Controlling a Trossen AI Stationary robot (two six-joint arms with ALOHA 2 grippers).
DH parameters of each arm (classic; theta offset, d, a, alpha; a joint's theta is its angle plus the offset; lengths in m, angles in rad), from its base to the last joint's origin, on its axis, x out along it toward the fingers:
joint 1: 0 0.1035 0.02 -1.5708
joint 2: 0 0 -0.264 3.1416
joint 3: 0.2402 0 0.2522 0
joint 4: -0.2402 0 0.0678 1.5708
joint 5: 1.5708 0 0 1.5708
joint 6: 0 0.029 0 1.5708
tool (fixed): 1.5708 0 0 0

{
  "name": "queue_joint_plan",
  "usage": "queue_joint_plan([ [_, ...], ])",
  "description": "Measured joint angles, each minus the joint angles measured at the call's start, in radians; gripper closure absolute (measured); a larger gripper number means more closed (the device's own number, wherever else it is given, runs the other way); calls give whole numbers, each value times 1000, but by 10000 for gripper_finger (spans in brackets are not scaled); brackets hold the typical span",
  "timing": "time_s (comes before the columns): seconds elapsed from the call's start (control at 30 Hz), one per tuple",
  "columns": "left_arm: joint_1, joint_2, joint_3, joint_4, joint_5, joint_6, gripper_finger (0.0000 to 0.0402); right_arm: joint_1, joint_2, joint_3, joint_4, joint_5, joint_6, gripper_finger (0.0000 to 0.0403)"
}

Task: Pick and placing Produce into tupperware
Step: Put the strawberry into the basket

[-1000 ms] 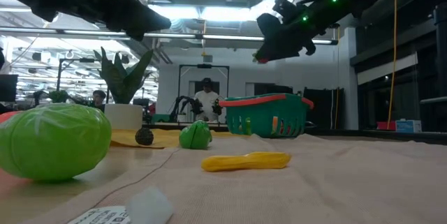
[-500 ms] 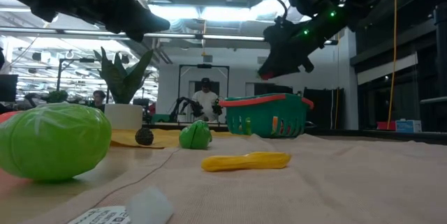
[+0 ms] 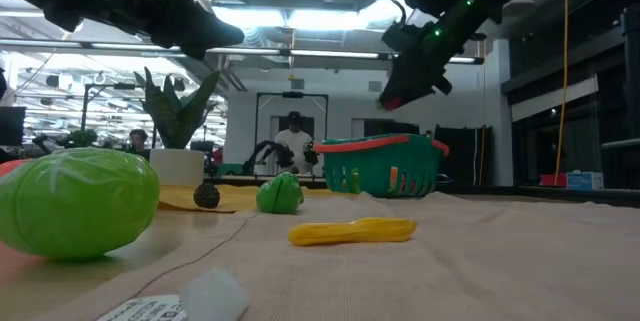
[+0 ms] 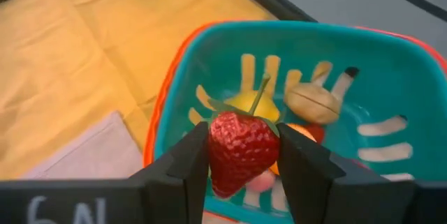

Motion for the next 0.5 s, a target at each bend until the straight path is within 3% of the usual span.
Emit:
queue_joint_plan([
  [0.3, 0, 0, 0, -2, 0, 0, 345, -44, 13, 44, -43, -55, -22, 259],
  [0.5, 0, 0, 0, -3, 0, 0, 335, -43, 120, 44, 27, -62, -50, 259],
])
